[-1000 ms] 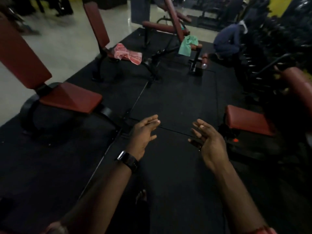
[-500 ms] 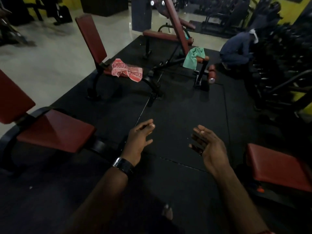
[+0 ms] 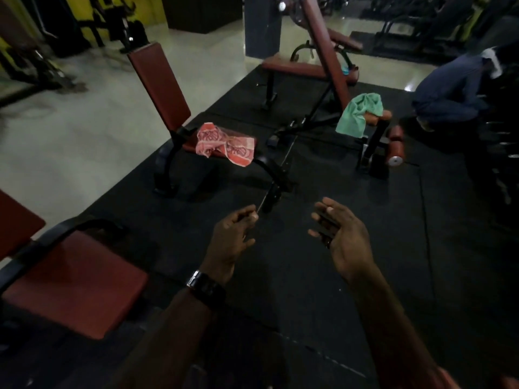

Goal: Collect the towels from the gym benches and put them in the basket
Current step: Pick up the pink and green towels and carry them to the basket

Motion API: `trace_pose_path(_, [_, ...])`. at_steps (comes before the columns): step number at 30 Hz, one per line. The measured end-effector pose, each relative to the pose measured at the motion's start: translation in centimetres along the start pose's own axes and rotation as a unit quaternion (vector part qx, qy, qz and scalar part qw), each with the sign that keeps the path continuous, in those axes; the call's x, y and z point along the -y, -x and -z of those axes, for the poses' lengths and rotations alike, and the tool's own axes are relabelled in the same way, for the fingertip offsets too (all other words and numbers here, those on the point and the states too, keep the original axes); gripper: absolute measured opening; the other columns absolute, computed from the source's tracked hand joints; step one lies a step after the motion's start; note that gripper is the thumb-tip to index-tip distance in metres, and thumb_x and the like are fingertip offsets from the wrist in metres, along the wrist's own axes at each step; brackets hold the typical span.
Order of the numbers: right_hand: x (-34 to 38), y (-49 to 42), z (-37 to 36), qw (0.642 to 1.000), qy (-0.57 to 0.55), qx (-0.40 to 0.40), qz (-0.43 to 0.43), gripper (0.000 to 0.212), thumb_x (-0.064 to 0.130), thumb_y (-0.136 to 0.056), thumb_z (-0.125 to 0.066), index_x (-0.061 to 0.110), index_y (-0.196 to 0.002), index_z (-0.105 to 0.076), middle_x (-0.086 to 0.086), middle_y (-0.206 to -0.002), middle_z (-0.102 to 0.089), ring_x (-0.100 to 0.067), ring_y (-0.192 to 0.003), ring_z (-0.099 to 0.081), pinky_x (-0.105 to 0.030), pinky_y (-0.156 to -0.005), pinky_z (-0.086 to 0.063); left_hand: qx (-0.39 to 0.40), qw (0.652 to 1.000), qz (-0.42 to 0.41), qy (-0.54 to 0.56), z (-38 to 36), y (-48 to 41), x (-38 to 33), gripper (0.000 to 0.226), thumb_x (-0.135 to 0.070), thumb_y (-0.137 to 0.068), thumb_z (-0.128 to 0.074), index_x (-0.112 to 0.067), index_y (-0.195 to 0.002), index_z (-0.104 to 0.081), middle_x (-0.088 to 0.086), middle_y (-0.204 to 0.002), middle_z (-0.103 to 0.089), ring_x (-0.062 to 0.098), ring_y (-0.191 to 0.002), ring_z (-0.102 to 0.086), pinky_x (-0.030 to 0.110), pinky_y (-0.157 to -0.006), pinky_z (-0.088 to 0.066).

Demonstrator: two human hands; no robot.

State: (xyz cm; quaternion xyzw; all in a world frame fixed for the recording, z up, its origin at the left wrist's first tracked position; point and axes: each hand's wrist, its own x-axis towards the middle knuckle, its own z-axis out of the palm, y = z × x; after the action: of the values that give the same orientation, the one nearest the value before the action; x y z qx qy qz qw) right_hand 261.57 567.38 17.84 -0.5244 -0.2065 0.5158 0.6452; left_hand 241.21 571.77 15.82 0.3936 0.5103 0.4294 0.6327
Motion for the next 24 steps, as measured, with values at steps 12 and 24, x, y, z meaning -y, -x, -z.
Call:
trace_pose_path(12, [3.0,-30.3,-8.1,0.999,0.05,0.007,-0.015,0.028,0.009,-0.096,-0.05,0.012,-0.12,-0.063,-0.006,-0.119,-0.068,-0.024,-0.106,-0.064,-0.043,-0.081,-0.053,-0.003,0.998,0.021,0.063,-4.4,-30.1,-6.9,0.027,-0.009,-0.097,-0.055,-0.015,-0.122,-0.062,-0.005,-0.105,-0.066,0.003,-0.093,-0.06,0.025,-0.072,-0.05])
trace_pose_path(24, [3.3,-57.2,-18.2,0.996,0.046,-0.006,-0.075,0.029,0.007,-0.096,-0.049,0.007,-0.122,-0.061,-0.012,-0.123,-0.065,-0.027,-0.104,-0.062,-0.042,-0.08,-0.052,-0.034,0.995,0.093,0.027,-5.9,-57.5,-12.2,0.03,-0.015,-0.098,-0.055,-0.016,-0.127,-0.06,0.003,-0.124,-0.062,0.02,-0.118,-0.055,0.042,-0.095,-0.044])
